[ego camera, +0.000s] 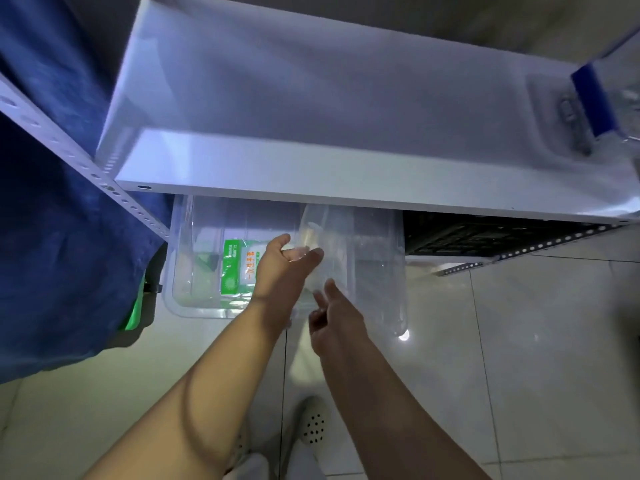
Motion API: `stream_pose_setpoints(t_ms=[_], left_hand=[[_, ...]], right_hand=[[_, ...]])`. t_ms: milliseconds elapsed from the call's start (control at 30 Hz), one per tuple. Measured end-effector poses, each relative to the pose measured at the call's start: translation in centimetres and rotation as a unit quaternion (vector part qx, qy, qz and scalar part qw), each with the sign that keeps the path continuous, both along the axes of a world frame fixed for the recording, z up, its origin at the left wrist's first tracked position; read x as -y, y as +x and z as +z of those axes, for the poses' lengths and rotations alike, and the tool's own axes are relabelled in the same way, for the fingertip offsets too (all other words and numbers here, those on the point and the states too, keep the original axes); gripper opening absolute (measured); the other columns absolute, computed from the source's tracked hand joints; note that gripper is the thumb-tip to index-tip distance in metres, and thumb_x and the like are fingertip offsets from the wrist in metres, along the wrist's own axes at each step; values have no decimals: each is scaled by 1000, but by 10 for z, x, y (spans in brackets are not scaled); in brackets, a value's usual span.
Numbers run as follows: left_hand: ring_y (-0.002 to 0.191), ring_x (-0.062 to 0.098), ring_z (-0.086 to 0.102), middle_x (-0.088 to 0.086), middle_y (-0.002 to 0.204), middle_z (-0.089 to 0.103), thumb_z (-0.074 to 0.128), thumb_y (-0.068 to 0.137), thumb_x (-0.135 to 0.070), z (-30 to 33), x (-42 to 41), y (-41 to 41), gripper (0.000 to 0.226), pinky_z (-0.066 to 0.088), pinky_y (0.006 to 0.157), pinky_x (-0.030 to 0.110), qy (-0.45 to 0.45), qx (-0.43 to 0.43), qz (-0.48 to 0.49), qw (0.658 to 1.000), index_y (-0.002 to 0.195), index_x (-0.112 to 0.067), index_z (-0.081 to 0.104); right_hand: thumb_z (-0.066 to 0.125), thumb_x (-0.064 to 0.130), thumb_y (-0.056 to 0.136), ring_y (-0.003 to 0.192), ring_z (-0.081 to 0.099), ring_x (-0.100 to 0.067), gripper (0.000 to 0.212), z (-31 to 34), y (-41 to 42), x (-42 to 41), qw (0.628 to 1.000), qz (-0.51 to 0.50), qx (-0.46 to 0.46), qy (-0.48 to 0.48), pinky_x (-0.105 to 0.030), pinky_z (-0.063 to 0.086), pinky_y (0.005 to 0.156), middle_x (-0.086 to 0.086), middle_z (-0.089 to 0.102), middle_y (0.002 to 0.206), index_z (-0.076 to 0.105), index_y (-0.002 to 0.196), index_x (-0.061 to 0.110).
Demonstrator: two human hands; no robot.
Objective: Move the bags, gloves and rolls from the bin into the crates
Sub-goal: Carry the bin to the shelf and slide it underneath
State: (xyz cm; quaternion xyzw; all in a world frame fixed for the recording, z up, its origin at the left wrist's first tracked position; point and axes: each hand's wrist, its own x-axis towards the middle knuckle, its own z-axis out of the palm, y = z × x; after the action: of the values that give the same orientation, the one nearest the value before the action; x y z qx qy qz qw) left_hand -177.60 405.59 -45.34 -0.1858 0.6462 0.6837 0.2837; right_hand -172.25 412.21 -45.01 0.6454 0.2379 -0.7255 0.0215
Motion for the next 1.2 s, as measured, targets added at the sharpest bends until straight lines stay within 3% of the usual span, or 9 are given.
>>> stream_pose_setpoints(t_ms=[167, 300, 433, 533, 633, 767, 867, 1000, 1200], left_hand=[[56, 18, 57, 10, 71, 61, 62, 77, 10, 3, 26, 4, 28, 53, 61, 24, 35, 31, 89, 995, 99, -6, 58], [69, 16, 70, 11, 82, 69, 57, 83, 8, -7, 74, 14, 22, 57, 73, 26, 134, 66, 161, 976, 97, -9, 61], [78, 15, 71, 6, 81, 75, 51, 87, 6, -19, 127, 20, 28, 57, 74, 23, 146, 58, 185, 970, 109, -9, 58], [80, 14, 70, 6, 83, 75, 48, 88, 6, -25, 157, 19, 31, 56, 74, 23, 151, 46, 201, 967, 116, -4, 56], [90, 18, 67, 14, 104, 68, 49, 90, 3, -30, 178, 15, 37, 54, 86, 28, 111, 30, 177, 977, 126, -5, 52], [111, 30, 56, 18, 123, 59, 58, 89, -10, -34, 188, 10, 38, 38, 105, 40, -45, -9, 113, 993, 126, -8, 53], [98, 20, 58, 6, 109, 61, 62, 86, -14, -40, 187, 8, 36, 41, 97, 29, -123, -37, 143, 981, 121, -7, 58], [96, 22, 59, 13, 112, 59, 64, 84, -15, -55, 186, 8, 34, 46, 94, 34, -209, -47, 110, 970, 118, -9, 61], [64, 12, 53, 8, 76, 53, 55, 88, -3, -68, 181, 15, 7, 51, 71, 30, -96, 22, 183, 978, 93, -6, 58]], right_hand=[[71, 19, 82, 62, 53, -14, 21, -2, 23, 26, 999, 42, 9, 20, -21, 47, 52, -9, 65, 80, 62, 89, 1], [74, 30, 79, 58, 52, -15, 33, -15, 48, 2, 991, -71, 96, 67, -17, 45, 35, -7, 53, 70, 53, 76, 5], [72, 26, 80, 51, 46, -13, 46, -36, 64, -20, 966, -53, 127, 219, -24, 41, 47, -6, 50, 67, 49, 117, 10], [70, 22, 82, 50, 49, -12, 49, -46, 59, -16, 948, 38, 91, 302, -20, 42, 49, -6, 57, 72, 50, 125, 9], [68, 25, 83, 55, 54, -14, 45, -54, 48, -7, 934, 117, 58, 333, -16, 47, 48, -11, 63, 82, 53, 123, 11], [66, 31, 85, 86, 59, -24, 48, -58, 36, 1, 907, 168, 70, 379, -32, 47, 76, -15, 64, 104, 53, 126, 10], [68, 34, 83, 89, 60, -26, 48, -63, 34, 5, 884, 197, 96, 413, -27, 42, 69, -16, 60, 108, 55, 124, 12], [71, 30, 79, 88, 60, -29, 45, -71, 34, 7, 881, 171, 106, 428, -24, 43, 61, -13, 55, 109, 56, 119, 15], [68, 17, 81, 66, 59, -15, 35, -84, 34, 7, 928, 109, 65, 349, -21, 46, 56, -7, 63, 86, 55, 111, 3]])
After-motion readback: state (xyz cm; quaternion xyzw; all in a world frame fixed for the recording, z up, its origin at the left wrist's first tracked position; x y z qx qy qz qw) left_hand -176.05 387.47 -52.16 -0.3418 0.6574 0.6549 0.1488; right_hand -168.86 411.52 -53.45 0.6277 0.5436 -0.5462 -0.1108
